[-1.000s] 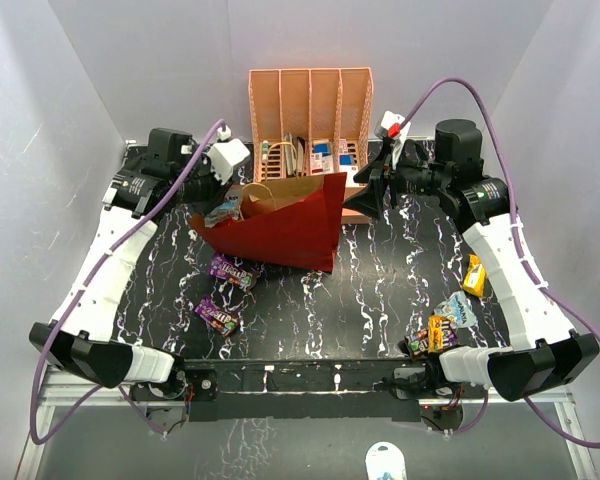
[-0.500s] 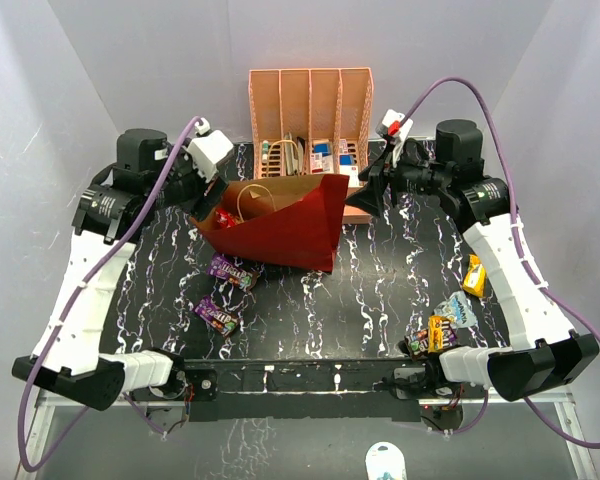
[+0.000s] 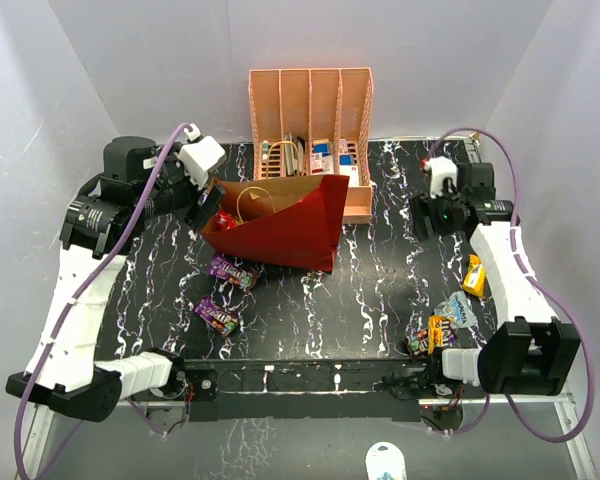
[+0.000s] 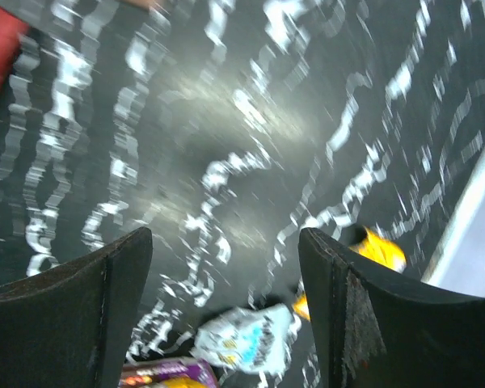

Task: Place the snacks into the paper bag
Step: Pick up the snack from the center of the board.

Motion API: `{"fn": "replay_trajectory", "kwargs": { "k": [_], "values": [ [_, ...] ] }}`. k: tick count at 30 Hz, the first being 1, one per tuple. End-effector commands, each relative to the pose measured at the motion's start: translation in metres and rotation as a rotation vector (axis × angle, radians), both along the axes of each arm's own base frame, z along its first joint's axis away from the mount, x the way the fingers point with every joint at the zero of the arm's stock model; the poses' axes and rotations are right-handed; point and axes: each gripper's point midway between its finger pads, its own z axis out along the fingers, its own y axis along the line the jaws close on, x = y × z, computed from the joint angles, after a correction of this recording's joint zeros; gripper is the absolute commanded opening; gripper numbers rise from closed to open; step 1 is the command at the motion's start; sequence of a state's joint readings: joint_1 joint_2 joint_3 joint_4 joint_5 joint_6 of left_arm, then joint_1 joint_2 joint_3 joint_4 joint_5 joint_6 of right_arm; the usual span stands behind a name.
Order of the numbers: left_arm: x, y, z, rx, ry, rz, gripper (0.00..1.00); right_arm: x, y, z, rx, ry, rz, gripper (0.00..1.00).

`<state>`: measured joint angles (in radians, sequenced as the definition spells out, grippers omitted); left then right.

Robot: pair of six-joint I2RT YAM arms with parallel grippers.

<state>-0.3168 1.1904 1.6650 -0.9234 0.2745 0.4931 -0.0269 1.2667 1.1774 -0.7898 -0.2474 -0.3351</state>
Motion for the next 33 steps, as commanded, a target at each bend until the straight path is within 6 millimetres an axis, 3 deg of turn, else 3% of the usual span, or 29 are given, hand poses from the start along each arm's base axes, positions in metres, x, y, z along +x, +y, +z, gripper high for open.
{"fn": "replay_trajectory", "kwargs": {
  "k": [1, 6, 15, 27, 33],
  "values": [
    [-0.011, -0.001, 0.000, -0.025, 0.009, -0.020, 0.70, -0.013, -0.075, -0.025, -0.177, 0.049, -0.190, 0.77],
    [-0.012, -0.005, -0.002, -0.032, 0.018, -0.044, 0.71, -0.028, -0.128, -0.059, -0.193, 0.130, -0.317, 0.78],
    [-0.006, -0.007, -0.011, -0.026, 0.042, -0.055, 0.72, -0.056, -0.168, -0.109, -0.196, 0.209, -0.400, 0.80],
    [-0.005, -0.008, -0.015, -0.027, 0.049, -0.066, 0.73, -0.059, -0.171, -0.152, -0.060, 0.279, -0.398, 0.77],
    [-0.002, -0.012, -0.009, -0.050, 0.043, -0.076, 0.73, -0.060, -0.164, -0.166, -0.003, 0.311, -0.385, 0.59]
  ]
}}
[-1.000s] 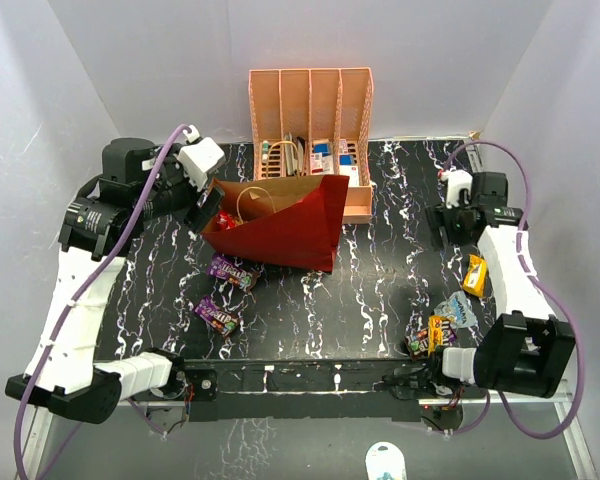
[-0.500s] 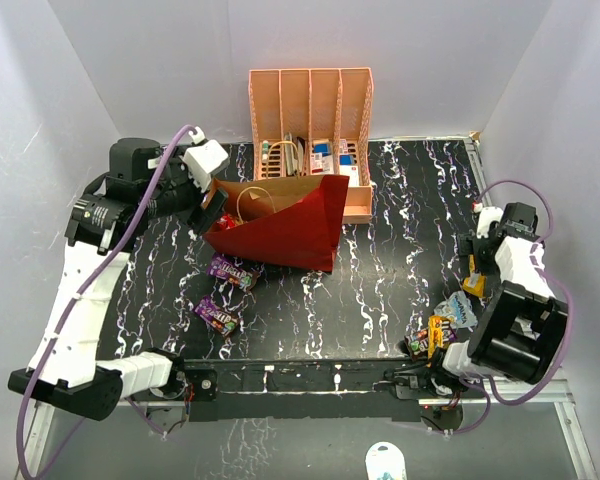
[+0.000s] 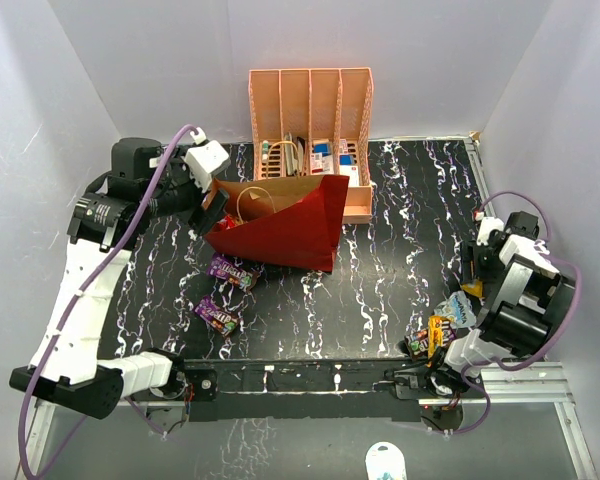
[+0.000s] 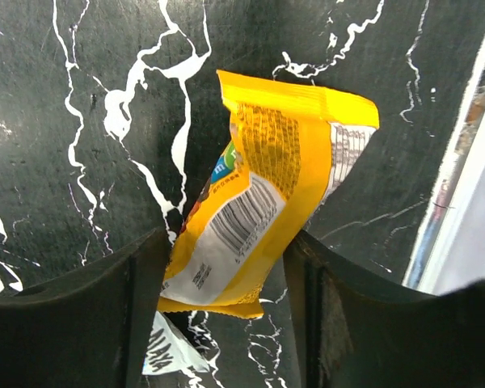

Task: Place the snacks into the paper bag
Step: Pick up the snack from the center of the board.

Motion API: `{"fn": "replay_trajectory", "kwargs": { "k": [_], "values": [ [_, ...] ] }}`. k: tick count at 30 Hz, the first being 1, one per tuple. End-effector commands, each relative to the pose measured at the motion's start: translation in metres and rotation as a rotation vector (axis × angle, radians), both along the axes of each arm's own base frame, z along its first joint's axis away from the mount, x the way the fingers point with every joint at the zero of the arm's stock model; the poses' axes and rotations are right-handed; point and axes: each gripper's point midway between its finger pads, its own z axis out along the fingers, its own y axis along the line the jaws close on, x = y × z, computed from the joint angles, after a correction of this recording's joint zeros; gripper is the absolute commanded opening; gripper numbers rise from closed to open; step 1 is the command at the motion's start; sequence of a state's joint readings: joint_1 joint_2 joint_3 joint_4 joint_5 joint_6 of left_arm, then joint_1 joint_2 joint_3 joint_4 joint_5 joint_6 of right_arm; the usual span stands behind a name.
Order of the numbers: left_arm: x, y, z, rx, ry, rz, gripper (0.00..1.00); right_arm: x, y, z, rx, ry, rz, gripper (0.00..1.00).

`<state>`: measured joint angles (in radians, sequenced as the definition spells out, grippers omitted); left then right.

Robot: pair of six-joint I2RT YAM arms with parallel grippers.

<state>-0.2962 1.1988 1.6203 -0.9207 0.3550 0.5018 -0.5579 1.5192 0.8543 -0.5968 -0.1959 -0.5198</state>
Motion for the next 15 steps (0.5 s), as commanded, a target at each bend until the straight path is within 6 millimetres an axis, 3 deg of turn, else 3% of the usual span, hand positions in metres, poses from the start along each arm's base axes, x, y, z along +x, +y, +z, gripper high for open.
{"fn": "replay_trajectory", "kwargs": {
  "k": [1, 7, 15],
  "values": [
    [0.000, -0.006, 0.009, -0.033, -0.013, -0.028, 0.74, 0.015, -0.002, 0.000, 0.027, -0.058, 0.010, 0.56],
    [0.004, -0.009, 0.008, -0.052, -0.010, -0.024, 0.74, 0.021, 0.006, 0.011, 0.066, -0.086, 0.058, 0.40],
    [0.006, -0.020, 0.014, -0.109, -0.005, -0.046, 0.74, 0.040, 0.029, 0.064, 0.153, -0.225, 0.197, 0.29]
  ]
}}
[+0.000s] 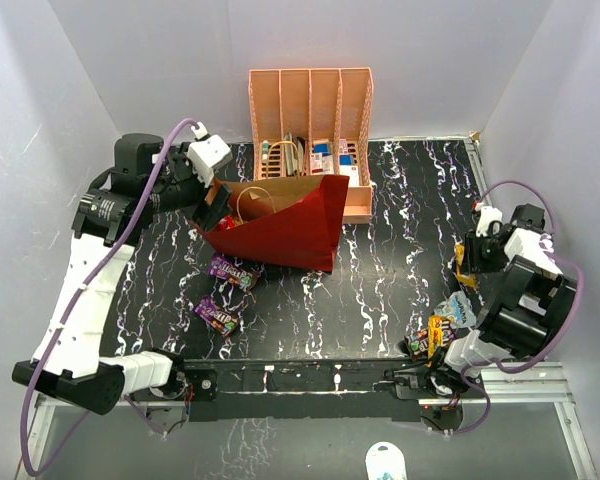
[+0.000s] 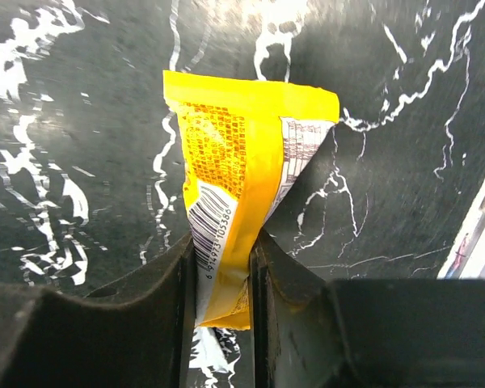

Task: Place the snacks into the paper bag
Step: Pick up the snack from the center of the board, then place the snack in the paper bag.

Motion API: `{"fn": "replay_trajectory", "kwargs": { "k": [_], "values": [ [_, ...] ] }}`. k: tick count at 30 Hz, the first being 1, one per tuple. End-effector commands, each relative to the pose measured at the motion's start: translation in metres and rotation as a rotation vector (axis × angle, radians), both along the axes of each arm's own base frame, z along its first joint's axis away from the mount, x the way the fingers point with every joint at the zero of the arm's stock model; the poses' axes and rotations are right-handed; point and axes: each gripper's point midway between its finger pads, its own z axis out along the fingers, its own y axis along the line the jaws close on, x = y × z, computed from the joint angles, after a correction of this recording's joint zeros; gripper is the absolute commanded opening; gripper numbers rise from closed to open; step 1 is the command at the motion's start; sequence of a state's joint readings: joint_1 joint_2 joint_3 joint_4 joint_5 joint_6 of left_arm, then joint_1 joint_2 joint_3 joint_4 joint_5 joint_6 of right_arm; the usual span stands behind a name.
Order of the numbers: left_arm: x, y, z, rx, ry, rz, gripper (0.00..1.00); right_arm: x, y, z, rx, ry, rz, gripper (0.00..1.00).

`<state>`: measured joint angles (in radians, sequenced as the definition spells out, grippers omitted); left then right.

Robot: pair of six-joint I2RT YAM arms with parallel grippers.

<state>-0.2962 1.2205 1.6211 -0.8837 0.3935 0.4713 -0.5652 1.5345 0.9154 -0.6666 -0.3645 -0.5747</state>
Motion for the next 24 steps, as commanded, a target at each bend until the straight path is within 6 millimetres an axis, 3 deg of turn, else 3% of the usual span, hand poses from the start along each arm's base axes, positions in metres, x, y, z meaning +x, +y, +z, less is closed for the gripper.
{"fn": "replay_trajectory", "kwargs": {
  "k": [1, 6, 10, 16, 20, 24],
  "values": [
    [0.000, -0.013, 0.013, -0.078, -0.007, -0.040, 0.74, 0.028, 0.013, 0.059, 0.049, -0.184, 0.112, 0.29],
    [-0.003, -0.033, 0.018, -0.162, 0.036, -0.120, 0.74, 0.039, 0.047, 0.113, 0.186, -0.299, 0.261, 0.26],
    [-0.010, -0.051, 0.025, -0.203, 0.039, -0.221, 0.73, 0.049, 0.086, 0.157, 0.260, -0.385, 0.405, 0.26],
    [-0.025, -0.081, 0.019, -0.125, 0.034, -0.365, 0.73, 0.053, 0.184, 0.217, 0.322, -0.498, 0.708, 0.26],
    [-0.047, -0.103, 0.012, -0.045, 0.012, -0.512, 0.73, 0.040, 0.246, 0.256, 0.406, -0.588, 0.894, 0.26],
    [-0.050, -0.117, 0.011, -0.003, -0.044, -0.641, 0.73, 0.025, 0.300, 0.285, 0.461, -0.651, 1.063, 0.26]
  ]
}}
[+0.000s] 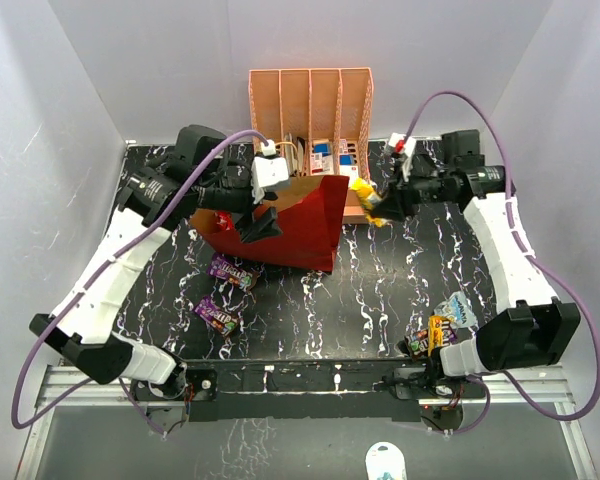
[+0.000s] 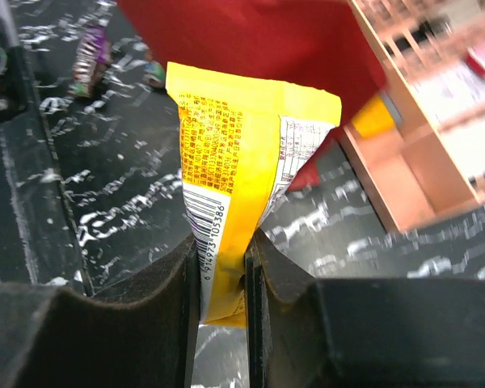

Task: Place the snacks into the paper bag
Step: Place the snack in the paper bag.

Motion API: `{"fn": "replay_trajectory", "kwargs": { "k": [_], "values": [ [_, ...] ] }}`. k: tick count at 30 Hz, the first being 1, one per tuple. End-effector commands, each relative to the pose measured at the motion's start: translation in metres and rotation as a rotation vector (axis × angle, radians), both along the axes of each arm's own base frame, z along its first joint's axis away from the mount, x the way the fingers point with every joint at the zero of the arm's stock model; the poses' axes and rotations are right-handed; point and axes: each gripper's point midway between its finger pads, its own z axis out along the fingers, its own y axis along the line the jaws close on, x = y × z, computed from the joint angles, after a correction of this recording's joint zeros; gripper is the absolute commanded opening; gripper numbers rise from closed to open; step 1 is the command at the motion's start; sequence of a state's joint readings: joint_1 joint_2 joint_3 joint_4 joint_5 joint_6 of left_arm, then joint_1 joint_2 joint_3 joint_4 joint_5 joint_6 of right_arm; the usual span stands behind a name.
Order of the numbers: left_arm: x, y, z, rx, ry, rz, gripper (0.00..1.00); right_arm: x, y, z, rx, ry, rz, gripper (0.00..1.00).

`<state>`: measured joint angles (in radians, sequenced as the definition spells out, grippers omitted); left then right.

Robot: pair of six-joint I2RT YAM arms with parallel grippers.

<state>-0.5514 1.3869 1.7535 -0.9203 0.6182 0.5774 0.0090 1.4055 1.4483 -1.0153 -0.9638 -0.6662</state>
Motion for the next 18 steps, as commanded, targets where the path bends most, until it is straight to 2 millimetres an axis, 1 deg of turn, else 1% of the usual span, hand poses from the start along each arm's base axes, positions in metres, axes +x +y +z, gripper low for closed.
{"fn": "replay_trajectory", "kwargs": {
  "k": [1, 4, 7, 9, 12, 14, 16, 18],
  "values": [
    [-0.012, -0.012, 0.013, 0.014, -0.119, -0.181, 0.74, -0.020, 0.059, 0.063, 0.100, -0.162, 0.194, 0.26],
    [-0.008, -0.022, 0.023, -0.006, -0.154, -0.234, 0.75, -0.039, 0.091, 0.072, 0.113, -0.180, 0.309, 0.26],
    [-0.010, -0.032, 0.024, -0.022, -0.179, -0.318, 0.77, -0.056, 0.116, 0.076, 0.128, -0.178, 0.397, 0.26],
    [-0.013, -0.037, 0.025, -0.042, -0.183, -0.364, 0.78, -0.066, 0.128, 0.076, 0.130, -0.173, 0.441, 0.26],
    [-0.019, -0.042, 0.026, -0.063, -0.196, -0.427, 0.82, -0.077, 0.142, 0.077, 0.133, -0.163, 0.490, 0.26],
    [-0.027, -0.044, 0.027, -0.081, -0.194, -0.473, 0.83, -0.082, 0.149, 0.077, 0.135, -0.156, 0.514, 0.26],
    [-0.033, -0.044, 0.026, -0.096, -0.190, -0.507, 0.82, -0.087, 0.154, 0.077, 0.141, -0.149, 0.529, 0.26],
    [-0.037, -0.045, 0.023, -0.103, -0.175, -0.525, 0.78, -0.091, 0.158, 0.077, 0.144, -0.143, 0.542, 0.26]
  ]
}}
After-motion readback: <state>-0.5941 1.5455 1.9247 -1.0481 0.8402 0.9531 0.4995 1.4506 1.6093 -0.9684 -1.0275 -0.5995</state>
